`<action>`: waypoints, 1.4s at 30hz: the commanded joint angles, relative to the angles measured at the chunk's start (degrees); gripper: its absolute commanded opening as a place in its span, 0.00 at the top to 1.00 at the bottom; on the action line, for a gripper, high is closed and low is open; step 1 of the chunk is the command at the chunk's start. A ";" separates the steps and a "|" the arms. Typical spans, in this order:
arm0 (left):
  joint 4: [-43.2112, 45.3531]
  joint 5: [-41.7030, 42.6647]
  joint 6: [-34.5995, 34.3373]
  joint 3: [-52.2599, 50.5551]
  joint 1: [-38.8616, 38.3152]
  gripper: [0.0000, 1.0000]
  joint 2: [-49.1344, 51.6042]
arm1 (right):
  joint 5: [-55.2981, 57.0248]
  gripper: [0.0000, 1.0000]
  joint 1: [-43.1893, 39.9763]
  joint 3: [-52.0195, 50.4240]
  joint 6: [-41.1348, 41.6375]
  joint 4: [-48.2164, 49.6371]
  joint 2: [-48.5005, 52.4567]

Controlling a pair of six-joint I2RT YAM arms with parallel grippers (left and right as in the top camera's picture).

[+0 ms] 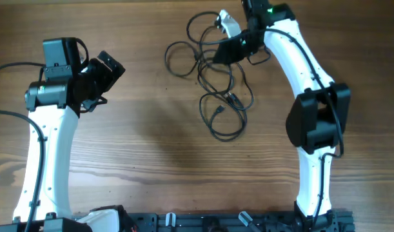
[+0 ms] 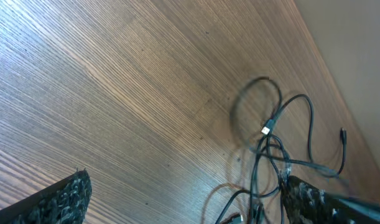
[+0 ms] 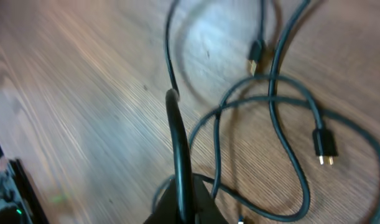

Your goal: Untangle cables

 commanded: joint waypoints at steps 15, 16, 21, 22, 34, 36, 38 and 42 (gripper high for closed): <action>0.15 -0.52 0.28 0.42 0.17 0.00 -0.22 | 15.93 0.96 -0.52 8.96 37.29 13.42 -34.80; 0.15 -0.52 0.28 0.42 0.17 0.00 -0.22 | 14.45 0.96 -0.52 8.98 37.66 15.52 -35.32; 0.15 -0.52 0.28 0.42 0.17 0.00 -0.22 | 12.20 0.96 -0.52 8.98 43.41 28.85 -40.87; 0.15 -0.52 0.28 0.42 0.17 0.00 -0.22 | 12.22 0.96 -0.52 8.98 44.65 30.38 -41.27; 4.17 5.55 -2.75 0.42 0.17 0.00 -0.22 | 12.87 0.96 -0.94 8.96 40.96 20.39 -40.15; 4.09 8.76 -2.27 0.39 -0.46 0.47 0.22 | 12.87 0.96 -1.11 8.96 40.04 18.78 -40.15; 6.34 15.39 4.35 0.39 -4.28 0.66 1.64 | 12.87 0.96 -1.11 8.96 39.34 18.47 -40.09; 10.01 29.51 22.67 0.39 -17.25 0.35 6.47 | 12.90 0.96 -1.11 8.96 38.29 17.57 -40.09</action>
